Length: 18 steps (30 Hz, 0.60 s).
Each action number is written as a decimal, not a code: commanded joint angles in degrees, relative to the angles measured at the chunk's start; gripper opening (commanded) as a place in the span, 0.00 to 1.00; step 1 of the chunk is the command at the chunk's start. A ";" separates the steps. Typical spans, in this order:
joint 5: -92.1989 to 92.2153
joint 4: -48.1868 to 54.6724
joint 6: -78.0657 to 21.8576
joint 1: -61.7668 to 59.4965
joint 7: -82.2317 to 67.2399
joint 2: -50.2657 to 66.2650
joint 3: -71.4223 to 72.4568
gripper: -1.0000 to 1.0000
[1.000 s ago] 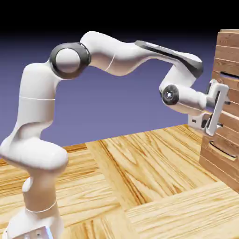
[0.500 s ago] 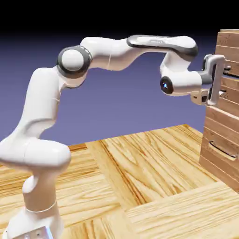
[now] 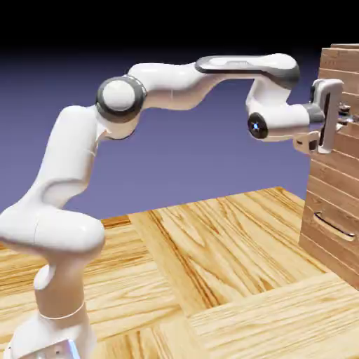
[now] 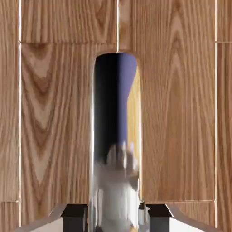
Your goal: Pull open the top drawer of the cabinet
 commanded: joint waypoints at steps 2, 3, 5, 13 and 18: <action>1.23 -3.86 -0.55 4.15 -3.09 -2.57 -2.93 0.00; 1.78 -5.59 -0.78 6.23 -4.53 -3.77 -4.46 0.00; 2.79 -8.69 -1.12 10.38 -7.22 -5.96 -7.62 0.00; 5.16 -17.58 -1.99 26.99 -13.83 -10.96 -21.90 0.00; 4.90 -22.33 -3.00 37.37 -13.43 -10.33 -31.99 0.00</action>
